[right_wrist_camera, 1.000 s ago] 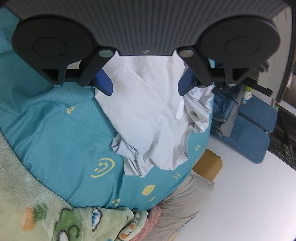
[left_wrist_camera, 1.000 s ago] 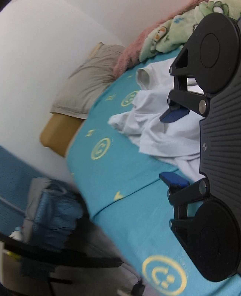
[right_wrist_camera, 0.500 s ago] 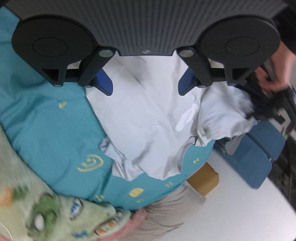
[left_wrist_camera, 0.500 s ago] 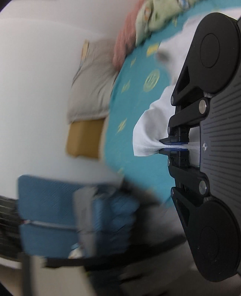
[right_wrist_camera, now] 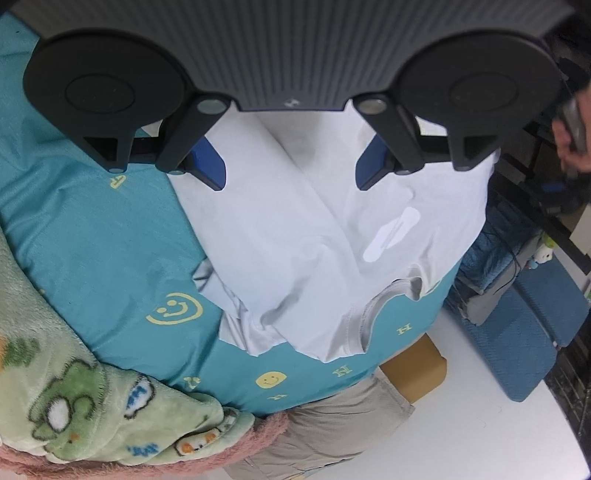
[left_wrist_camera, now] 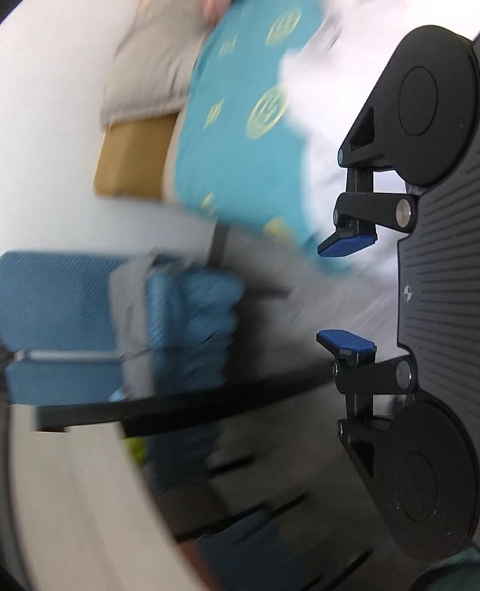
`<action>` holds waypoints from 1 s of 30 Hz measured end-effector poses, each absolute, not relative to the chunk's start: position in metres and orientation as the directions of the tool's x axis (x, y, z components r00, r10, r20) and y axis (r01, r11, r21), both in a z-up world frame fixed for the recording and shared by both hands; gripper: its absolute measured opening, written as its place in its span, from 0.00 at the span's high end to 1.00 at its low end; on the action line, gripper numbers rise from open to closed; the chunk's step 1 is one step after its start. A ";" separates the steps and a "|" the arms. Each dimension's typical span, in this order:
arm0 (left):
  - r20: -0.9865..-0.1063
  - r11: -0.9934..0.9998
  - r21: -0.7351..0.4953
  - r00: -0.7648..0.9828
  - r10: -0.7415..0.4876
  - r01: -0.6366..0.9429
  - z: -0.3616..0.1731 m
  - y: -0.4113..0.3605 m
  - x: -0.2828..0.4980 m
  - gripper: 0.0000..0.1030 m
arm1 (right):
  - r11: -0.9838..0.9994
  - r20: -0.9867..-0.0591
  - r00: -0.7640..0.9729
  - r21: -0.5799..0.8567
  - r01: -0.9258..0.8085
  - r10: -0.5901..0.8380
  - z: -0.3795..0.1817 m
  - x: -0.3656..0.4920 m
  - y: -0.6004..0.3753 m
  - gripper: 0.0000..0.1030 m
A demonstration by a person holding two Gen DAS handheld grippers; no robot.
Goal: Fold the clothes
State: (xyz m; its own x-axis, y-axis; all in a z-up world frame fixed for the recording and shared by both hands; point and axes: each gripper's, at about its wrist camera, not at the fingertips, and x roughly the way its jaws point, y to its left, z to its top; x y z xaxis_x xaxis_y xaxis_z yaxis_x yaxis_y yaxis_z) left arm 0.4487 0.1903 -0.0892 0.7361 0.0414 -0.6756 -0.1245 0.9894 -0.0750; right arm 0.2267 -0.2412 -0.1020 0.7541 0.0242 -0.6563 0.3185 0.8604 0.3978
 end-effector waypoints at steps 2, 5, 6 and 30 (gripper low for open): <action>-0.711 0.985 -0.149 0.701 -0.047 -0.086 -0.088 0.189 0.402 0.48 | 0.866 -0.645 0.764 0.398 0.302 0.030 -0.098 0.225 -0.239 0.23; -0.777 0.973 -0.226 0.611 -0.149 -0.050 -0.090 0.186 0.324 0.48 | 0.866 -0.628 0.777 0.409 0.288 0.038 -0.092 0.218 -0.240 0.23; -0.803 0.968 -0.245 0.571 -0.174 -0.049 -0.092 0.185 0.296 0.47 | 0.863 -0.623 0.781 0.416 0.287 0.041 -0.090 0.216 -0.241 0.23; -0.957 0.974 -0.226 0.184 -0.223 0.004 -0.102 0.140 0.108 0.93 | 0.863 -0.625 0.777 0.431 0.264 0.075 -0.061 0.153 -0.251 0.23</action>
